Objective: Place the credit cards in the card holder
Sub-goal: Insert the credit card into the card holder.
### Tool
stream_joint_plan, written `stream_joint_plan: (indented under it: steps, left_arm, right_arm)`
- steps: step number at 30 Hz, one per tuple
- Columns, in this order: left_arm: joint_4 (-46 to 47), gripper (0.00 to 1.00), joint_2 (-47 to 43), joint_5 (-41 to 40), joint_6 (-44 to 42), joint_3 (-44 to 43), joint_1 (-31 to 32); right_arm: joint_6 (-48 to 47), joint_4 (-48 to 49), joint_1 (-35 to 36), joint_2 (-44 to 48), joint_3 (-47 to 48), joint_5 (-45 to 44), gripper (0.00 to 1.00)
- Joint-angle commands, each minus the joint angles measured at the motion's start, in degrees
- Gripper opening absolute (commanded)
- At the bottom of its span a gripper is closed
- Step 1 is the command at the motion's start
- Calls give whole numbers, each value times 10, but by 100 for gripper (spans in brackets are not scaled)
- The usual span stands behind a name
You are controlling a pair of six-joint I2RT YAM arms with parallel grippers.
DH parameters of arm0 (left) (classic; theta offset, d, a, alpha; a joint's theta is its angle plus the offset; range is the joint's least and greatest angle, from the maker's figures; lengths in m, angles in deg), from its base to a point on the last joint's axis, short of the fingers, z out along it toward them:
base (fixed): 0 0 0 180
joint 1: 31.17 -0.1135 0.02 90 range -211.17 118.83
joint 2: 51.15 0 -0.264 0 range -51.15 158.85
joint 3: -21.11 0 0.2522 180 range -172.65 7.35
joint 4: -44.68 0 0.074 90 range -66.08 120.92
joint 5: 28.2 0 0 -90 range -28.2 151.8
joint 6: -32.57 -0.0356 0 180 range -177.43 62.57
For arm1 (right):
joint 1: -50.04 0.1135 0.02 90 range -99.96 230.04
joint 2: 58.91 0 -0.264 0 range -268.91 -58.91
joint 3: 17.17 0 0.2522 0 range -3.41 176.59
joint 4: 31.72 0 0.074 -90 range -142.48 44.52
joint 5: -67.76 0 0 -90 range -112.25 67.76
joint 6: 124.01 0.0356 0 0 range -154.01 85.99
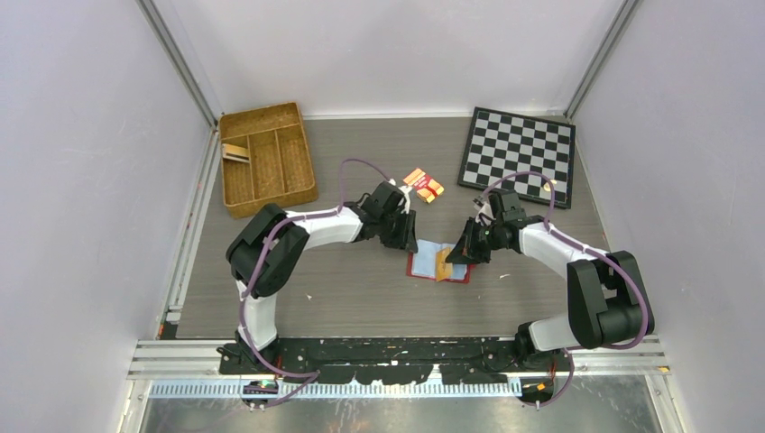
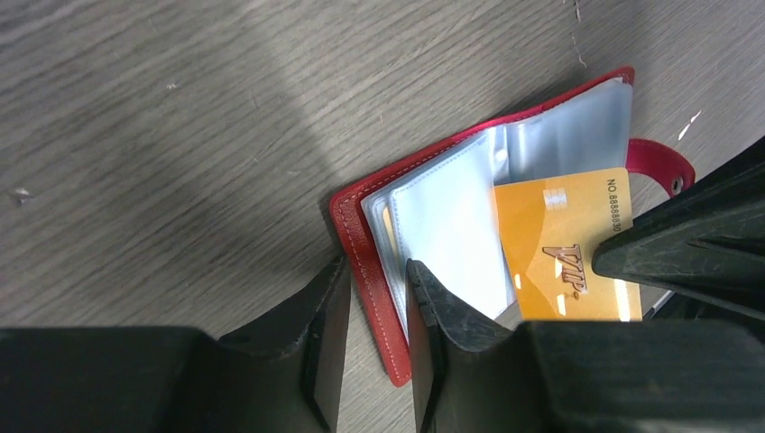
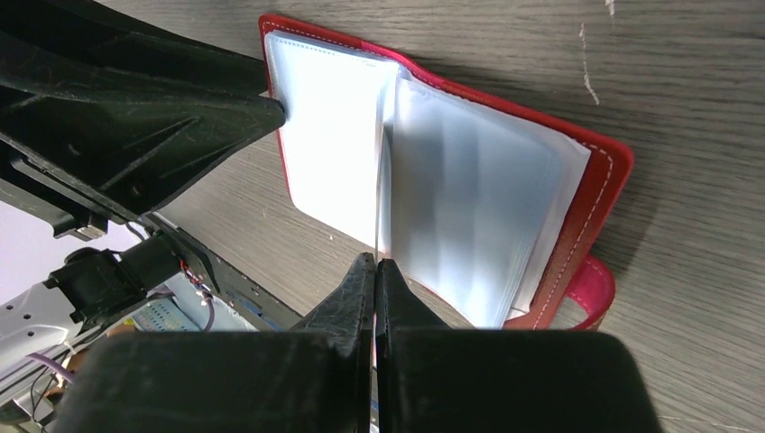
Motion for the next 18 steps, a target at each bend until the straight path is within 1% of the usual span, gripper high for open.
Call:
stream_joint_plan:
  steps: [1,9,18]
  left_arm:
    - [-36,30,32,-32,-32,-12,5]
    - [-49,27,51,-48,-51,-22,5]
    - [-51,24,50,-53,-53,-19,5]
  right_arm:
    - [-8,10,1,6,-3,-8,0]
    - [-5,9,1,15,-7,-51,0]
    - [42,79,1,29,-46,-68,1]
